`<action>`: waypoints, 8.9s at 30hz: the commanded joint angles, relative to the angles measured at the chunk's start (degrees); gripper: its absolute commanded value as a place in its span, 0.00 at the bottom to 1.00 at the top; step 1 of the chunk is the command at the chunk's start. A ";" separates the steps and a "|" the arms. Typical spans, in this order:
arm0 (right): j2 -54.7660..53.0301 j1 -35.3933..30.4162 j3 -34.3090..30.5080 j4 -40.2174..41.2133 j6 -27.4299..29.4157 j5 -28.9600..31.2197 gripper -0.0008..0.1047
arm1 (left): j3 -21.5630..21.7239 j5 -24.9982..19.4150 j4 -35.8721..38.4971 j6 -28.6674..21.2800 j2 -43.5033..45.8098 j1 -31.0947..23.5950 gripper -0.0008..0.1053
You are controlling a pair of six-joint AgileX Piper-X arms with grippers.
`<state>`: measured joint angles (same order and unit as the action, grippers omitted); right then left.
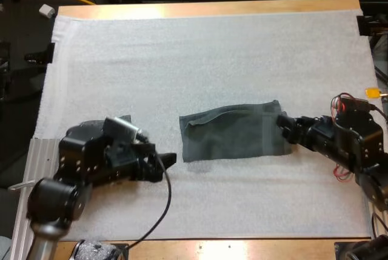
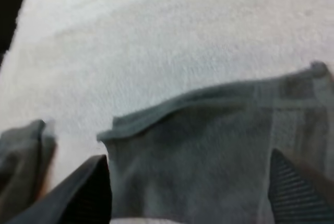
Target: Pick towel from pile, fold and stack
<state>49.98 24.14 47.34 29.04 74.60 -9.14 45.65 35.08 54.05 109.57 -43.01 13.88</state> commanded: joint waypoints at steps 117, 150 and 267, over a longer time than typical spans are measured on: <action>25.30 -5.86 3.76 19.04 15.80 9.08 0.01 | 0.33 1.42 10.55 2.37 13.13 0.04 0.59; 39.46 9.41 5.43 -5.08 -11.14 -14.93 0.63 | 0.49 2.10 10.06 2.13 13.08 0.07 0.59; -18.42 18.42 5.50 38.79 -4.00 11.44 0.65 | 0.69 0.45 -33.19 17.29 -47.18 15.68 0.67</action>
<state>31.94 42.48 52.61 66.88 70.70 2.09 46.14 35.13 22.62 125.32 -88.29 29.37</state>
